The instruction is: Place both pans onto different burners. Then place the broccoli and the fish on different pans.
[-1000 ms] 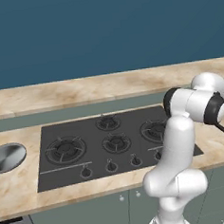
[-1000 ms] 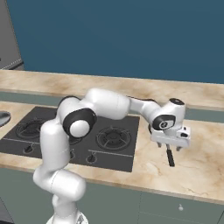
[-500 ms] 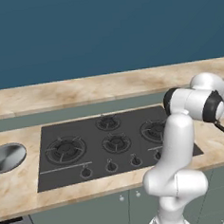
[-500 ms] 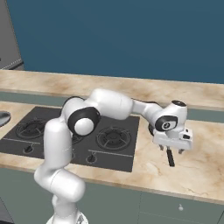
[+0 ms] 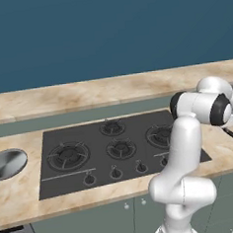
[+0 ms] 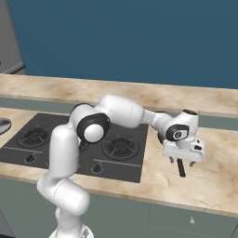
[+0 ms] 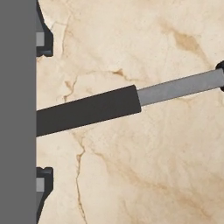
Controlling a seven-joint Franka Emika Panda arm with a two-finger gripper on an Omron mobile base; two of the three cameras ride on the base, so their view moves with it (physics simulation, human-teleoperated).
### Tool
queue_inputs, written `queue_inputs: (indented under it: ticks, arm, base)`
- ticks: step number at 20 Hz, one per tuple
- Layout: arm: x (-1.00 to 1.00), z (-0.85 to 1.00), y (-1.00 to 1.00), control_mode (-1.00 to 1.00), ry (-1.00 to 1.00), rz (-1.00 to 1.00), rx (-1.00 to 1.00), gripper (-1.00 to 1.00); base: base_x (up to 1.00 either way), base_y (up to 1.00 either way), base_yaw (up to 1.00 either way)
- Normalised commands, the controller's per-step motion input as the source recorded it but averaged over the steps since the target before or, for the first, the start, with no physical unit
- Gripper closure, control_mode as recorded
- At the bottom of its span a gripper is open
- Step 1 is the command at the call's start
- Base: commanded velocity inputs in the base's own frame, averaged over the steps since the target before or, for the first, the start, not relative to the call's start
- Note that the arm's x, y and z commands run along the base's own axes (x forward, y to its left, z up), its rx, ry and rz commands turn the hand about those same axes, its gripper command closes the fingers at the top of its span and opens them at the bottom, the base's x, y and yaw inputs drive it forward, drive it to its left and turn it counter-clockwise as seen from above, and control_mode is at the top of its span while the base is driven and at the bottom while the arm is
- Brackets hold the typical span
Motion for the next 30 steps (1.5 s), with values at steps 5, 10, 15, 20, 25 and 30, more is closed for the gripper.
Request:
queue_inputs:
  ticks: [5, 10, 15, 20, 25, 30]
  arm:
    - [0.0, -0.21, 0.0, -1.0, 0.05, 0.0, 0.0, -1.0]
    - [0.0, -0.18, -0.03, -1.0, 0.05, 0.0, 0.0, -1.0]
    - [0.0, -0.15, -0.06, -1.0, 0.04, 0.0, 0.0, -1.0]
    - [0.0, -0.14, -0.07, -1.0, 0.04, 0.0, 0.0, -1.0]
    - [0.0, -0.18, -0.05, -1.0, 0.03, 0.0, 0.0, 1.0]
    - [0.0, -0.06, -0.01, -1.0, 0.01, 0.0, 0.0, 1.0]
  base:
    - [0.0, 0.0, 0.0]
    - [0.0, 0.0, 0.0]
    - [0.0, 0.0, 0.0]
    - [0.0, 0.0, 0.0]
    - [0.0, 0.0, 0.0]
    - [0.0, 0.0, 0.0]
